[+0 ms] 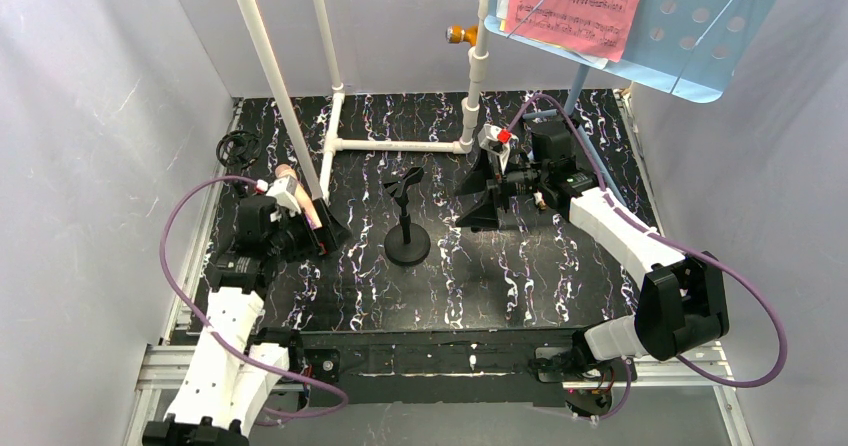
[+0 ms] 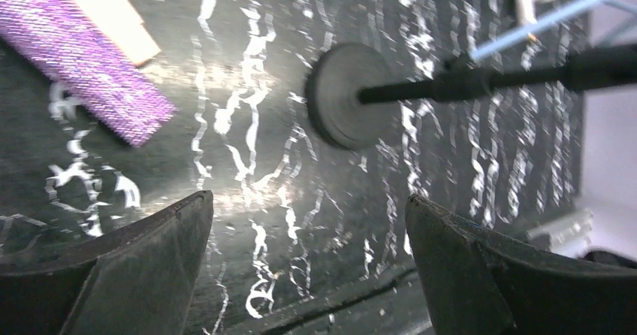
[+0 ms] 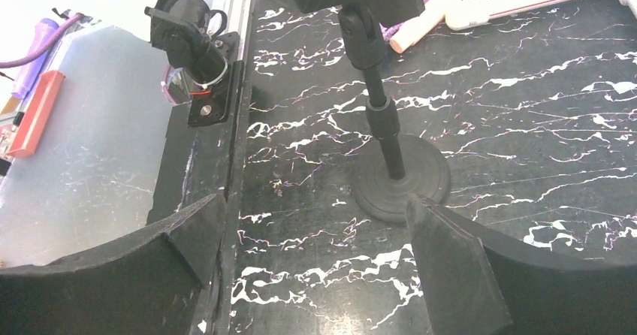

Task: Pack up the instrument practice props
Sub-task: Move the microphone stand to the center of the board.

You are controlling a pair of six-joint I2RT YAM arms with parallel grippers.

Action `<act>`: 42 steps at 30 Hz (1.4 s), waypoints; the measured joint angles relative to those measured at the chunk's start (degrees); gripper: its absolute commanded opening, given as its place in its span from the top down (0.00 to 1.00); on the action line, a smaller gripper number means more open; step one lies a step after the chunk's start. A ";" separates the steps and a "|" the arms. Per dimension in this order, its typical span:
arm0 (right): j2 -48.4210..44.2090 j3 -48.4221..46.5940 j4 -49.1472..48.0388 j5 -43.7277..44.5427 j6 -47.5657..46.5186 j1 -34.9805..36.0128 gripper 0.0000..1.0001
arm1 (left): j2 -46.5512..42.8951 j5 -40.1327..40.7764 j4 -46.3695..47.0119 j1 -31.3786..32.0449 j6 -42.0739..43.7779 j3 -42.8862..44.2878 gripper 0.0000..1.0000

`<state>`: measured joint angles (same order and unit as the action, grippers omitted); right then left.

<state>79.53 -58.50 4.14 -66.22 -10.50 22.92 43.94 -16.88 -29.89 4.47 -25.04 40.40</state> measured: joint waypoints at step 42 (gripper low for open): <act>0.00 0.11 -0.04 -0.42 -0.50 -0.37 0.02 | 13.25 14.43 56.68 34.77 16.85 -17.31 0.02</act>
<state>79.53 -58.39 4.10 -66.63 -11.00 22.55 57.19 -2.46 26.79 39.24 -8.19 23.09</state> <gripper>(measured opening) 0.983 0.981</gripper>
